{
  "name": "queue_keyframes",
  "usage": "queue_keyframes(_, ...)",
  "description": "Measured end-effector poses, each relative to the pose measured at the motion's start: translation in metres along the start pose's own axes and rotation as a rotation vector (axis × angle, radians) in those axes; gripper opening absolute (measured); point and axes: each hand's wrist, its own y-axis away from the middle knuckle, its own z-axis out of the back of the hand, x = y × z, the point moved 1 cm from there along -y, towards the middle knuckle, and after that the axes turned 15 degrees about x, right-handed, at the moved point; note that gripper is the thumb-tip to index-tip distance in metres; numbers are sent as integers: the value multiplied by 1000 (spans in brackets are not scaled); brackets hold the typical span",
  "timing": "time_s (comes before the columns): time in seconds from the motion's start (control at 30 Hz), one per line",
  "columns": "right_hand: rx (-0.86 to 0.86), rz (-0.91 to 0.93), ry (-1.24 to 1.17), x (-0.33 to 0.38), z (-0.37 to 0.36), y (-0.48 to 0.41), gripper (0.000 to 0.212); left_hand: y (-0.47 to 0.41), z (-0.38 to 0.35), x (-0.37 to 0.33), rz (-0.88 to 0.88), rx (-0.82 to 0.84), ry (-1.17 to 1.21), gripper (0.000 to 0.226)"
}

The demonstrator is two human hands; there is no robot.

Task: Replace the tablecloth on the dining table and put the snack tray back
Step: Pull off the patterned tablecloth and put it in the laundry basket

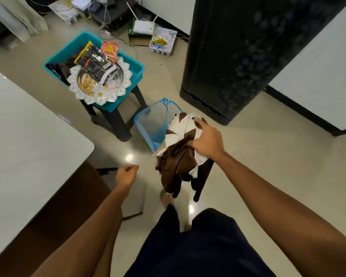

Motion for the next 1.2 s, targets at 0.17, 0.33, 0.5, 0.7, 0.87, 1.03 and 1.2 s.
queue_keyframes(0.17,-167,91,-94,46,50,-92,87,-58,18,-16,168,62,188,19)
queue_keyframes(0.33,-158,161,-41,70,51,-177,87,-126,21,-63,115,44,135,14)
queue_keyframes(0.5,27,239,28,45,-10,-243,83,-211,-1,-85,162,61,73,37)
queue_keyframes(0.7,225,148,83,-13,-103,-309,79,-299,-26,-84,228,95,63,84)
queue_keyframes(0.87,353,95,121,-56,-167,-333,81,-351,-34,-68,195,84,-5,68)
queue_keyframes(1.03,492,-126,151,-80,-206,-367,78,-379,-35,-54,181,56,-15,49)
queue_keyframes(1.2,578,-200,183,-75,-232,-416,95,-383,-37,-43,156,80,-16,48)
